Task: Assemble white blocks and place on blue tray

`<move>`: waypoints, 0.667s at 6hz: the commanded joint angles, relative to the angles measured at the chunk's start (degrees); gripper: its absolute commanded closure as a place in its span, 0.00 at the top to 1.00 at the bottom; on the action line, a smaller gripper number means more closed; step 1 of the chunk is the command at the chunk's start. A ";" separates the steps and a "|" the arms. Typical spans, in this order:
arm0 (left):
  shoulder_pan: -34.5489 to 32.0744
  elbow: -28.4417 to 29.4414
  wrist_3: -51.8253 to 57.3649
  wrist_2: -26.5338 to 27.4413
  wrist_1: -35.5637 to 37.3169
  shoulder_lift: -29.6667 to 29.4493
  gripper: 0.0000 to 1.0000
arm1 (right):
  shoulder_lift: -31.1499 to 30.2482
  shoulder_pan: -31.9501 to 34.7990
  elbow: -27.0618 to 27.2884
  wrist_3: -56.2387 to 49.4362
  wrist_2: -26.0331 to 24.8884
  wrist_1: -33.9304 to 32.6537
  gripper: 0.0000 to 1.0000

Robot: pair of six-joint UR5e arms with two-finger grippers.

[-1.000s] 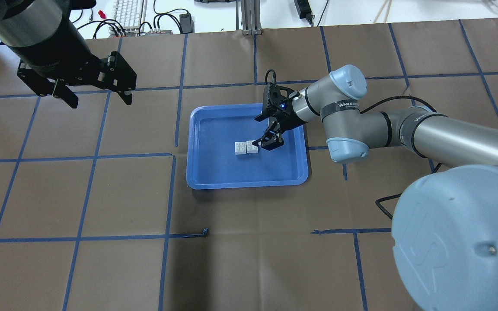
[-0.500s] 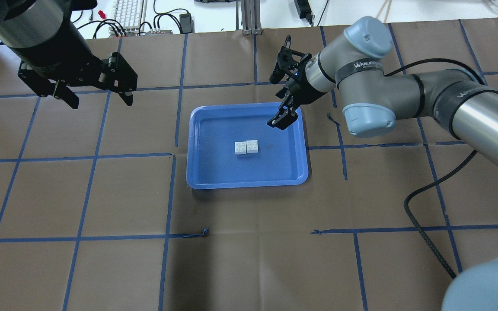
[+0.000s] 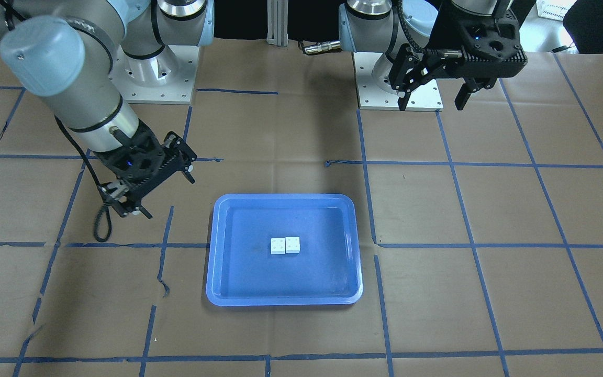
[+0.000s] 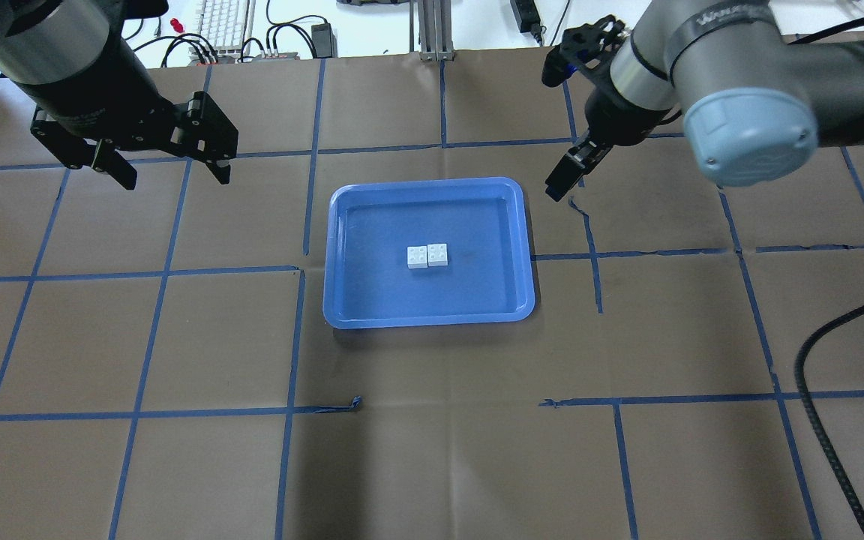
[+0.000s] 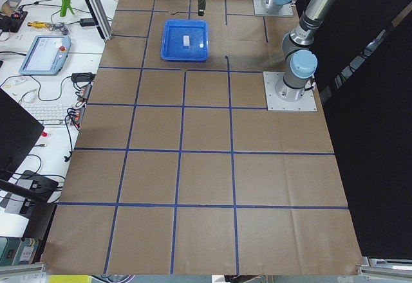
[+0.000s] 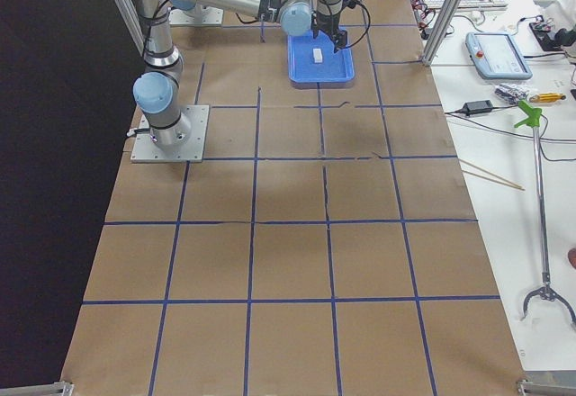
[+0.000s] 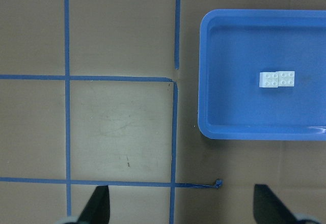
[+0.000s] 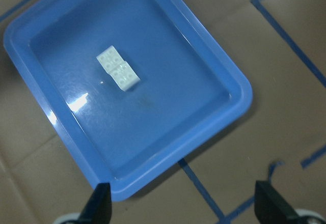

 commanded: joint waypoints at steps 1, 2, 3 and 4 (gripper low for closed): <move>-0.04 0.04 0.02 -0.06 -0.03 0.05 0.99 | -2.01 -0.96 -7.45 18.89 -4.77 11.53 1.00; -0.04 0.13 0.02 -0.06 -0.03 -0.03 0.99 | -2.36 -0.96 -12.45 21.29 -5.12 16.61 1.00; -0.13 0.13 0.02 -0.06 -0.03 -0.03 0.99 | -2.54 -0.78 -14.24 29.15 -10.08 19.53 1.00; -0.13 0.30 0.02 -0.06 -0.03 -0.03 0.99 | -2.36 -0.70 -13.73 33.40 -10.40 20.43 1.00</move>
